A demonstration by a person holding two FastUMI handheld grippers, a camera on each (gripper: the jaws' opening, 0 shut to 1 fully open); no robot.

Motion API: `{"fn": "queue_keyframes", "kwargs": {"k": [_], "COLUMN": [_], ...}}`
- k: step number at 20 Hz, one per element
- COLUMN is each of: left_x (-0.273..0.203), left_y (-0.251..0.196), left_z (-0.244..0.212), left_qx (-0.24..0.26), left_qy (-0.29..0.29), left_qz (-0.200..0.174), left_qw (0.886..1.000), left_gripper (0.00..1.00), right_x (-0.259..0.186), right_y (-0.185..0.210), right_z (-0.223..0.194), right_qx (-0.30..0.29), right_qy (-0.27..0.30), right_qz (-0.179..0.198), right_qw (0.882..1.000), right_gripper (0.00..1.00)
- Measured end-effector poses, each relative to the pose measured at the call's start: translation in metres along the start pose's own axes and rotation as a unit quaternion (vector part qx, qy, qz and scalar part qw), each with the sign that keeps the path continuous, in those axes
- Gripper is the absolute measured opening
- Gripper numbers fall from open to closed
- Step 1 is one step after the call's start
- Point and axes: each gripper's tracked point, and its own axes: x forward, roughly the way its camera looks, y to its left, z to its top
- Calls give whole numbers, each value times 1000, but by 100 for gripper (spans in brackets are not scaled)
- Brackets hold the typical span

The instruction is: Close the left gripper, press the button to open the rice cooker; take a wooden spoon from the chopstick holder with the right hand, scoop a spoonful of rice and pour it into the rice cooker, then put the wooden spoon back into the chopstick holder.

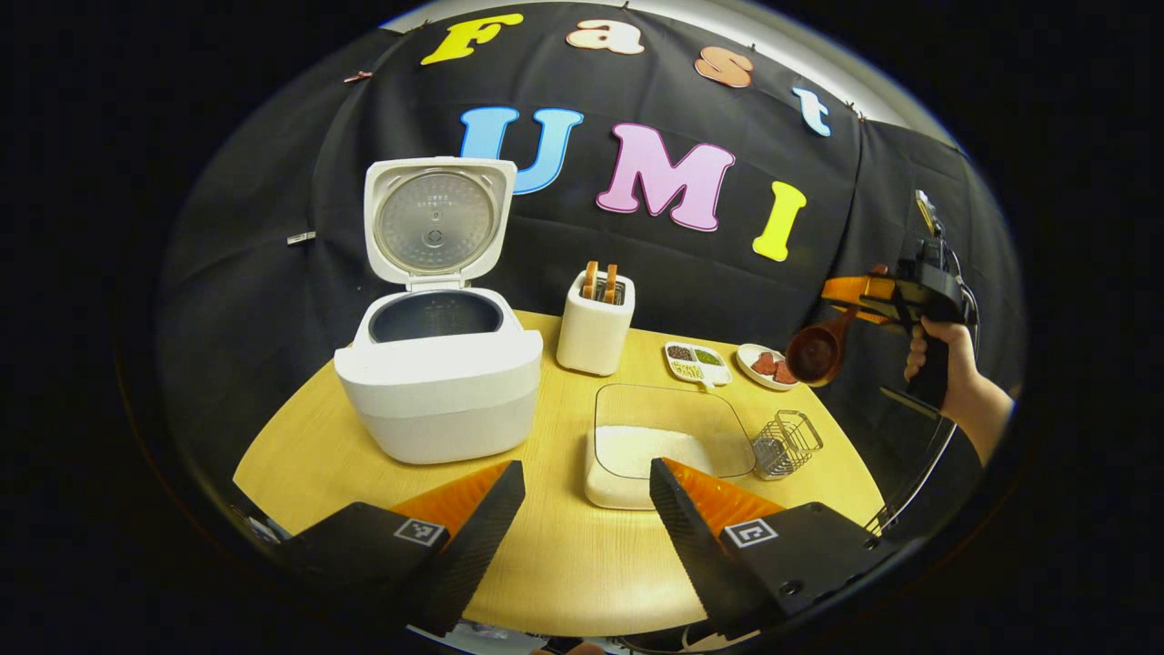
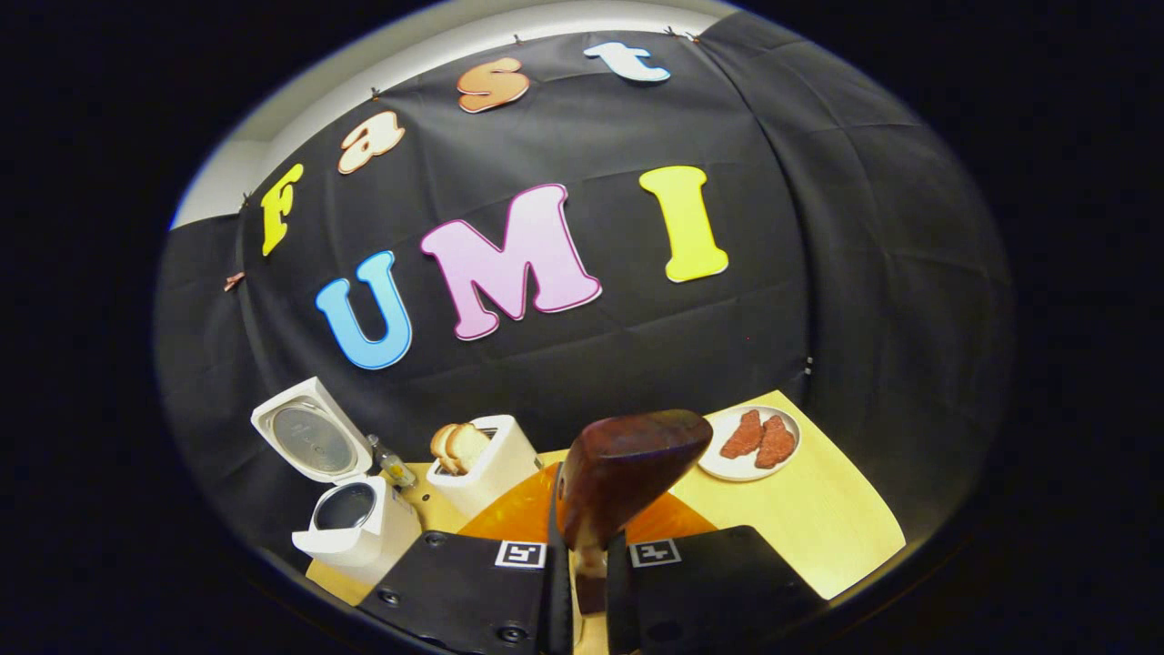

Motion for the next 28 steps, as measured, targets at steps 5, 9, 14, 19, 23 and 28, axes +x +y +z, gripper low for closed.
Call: {"fn": "queue_keyframes", "kwargs": {"k": [5,9,14,19,23,28], "left_x": [5,4,-4,-11,-16,-19], "left_y": [-8,-15,-6,18,41,71], "left_z": [6,1,-3,-6,5,38], "left_qx": [5,-9,-24,-62,-63,-65], "left_qy": [3,11,15,18,2,-37], "left_qz": [13,23,47,78,104,127], "left_qw": [1000,1000,999,995,993,989], "left_gripper": [95,95,96,96,96,96], "right_x": [0,5,15,25,29,11], "right_y": [-46,-74,-93,-100,-103,-104], "right_z": [-29,-62,-101,-132,-147,-133], "right_qx": [16,32,56,73,82,78], "right_qy": [24,47,77,96,112,93], "right_qz": [-31,-53,-74,-91,-102,-109], "right_qw": [999,997,993,989,985,987], "right_gripper": [18,19,19,20,23,83]}}
